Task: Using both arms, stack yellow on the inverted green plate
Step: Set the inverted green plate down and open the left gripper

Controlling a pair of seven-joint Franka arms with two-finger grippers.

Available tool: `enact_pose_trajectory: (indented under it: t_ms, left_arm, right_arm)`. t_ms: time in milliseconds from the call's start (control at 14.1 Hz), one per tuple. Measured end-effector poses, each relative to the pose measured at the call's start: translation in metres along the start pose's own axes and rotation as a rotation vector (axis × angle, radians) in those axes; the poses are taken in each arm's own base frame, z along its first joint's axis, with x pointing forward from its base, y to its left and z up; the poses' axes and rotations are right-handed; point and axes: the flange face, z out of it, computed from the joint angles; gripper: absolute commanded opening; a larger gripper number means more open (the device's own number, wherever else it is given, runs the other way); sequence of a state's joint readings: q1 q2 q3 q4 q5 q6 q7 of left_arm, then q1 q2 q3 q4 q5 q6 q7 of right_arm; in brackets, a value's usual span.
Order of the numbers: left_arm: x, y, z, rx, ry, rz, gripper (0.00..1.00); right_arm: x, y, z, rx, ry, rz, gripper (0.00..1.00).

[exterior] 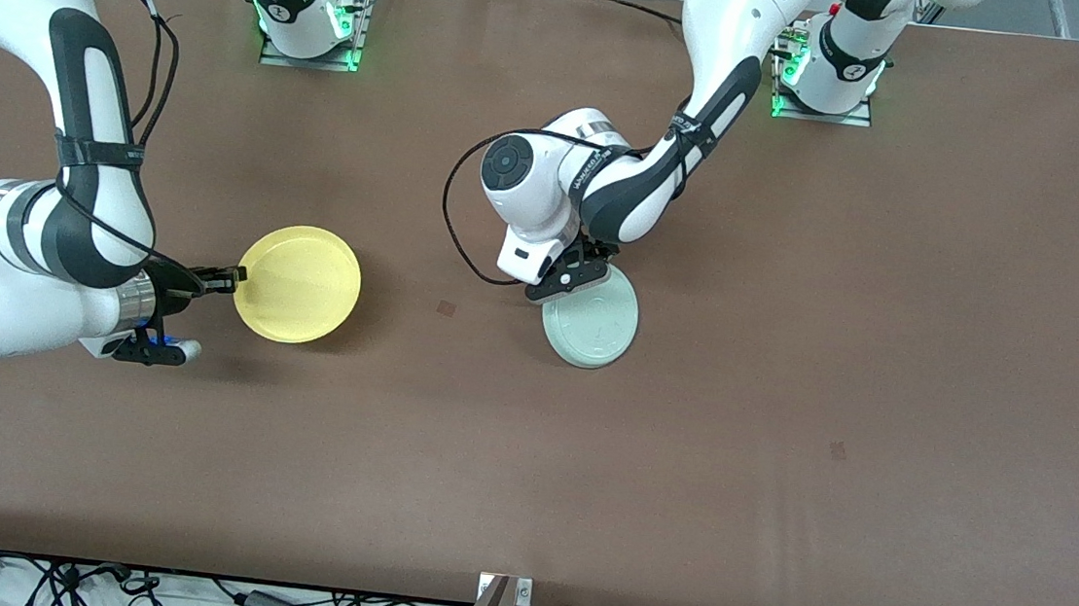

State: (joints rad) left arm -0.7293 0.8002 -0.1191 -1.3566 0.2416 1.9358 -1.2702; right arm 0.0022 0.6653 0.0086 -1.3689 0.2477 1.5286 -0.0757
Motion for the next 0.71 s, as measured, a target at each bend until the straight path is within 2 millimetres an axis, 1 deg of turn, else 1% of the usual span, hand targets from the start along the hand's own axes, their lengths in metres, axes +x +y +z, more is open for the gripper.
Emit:
enact_pose_trajectory:
  t_ms: [142,284,426,497,568,709]
  left_arm:
    - [0.011,-0.002,-0.003,-0.056,-0.049,0.025,1.00]
    - [0.024,-0.008,-0.007,-0.104,-0.094,0.031,1.00]
    - [0.037,-0.015,-0.015,-0.129,-0.103,0.059,1.00]
    - [0.046,-0.021,-0.023,-0.133,-0.097,0.087,1.00]
    - [0.057,-0.032,-0.033,-0.128,-0.093,0.119,1.00]
    - [0.088,-0.063,-0.060,-0.111,-0.087,0.192,1.00]
  right_arm:
    - [0.005,-0.005,0.003,-0.004,0.016,-0.009,0.00]
    - [0.009,-0.013,0.011,-0.011,0.013,-0.019,0.00]
    - [0.013,-0.023,0.020,-0.018,0.002,-0.033,0.00]
    - [0.013,-0.031,0.023,-0.024,-0.001,-0.043,0.00]
    - [0.013,-0.041,0.026,-0.030,-0.003,-0.057,0.00]
    - [0.013,-0.073,0.033,-0.050,0.003,-0.083,0.00]
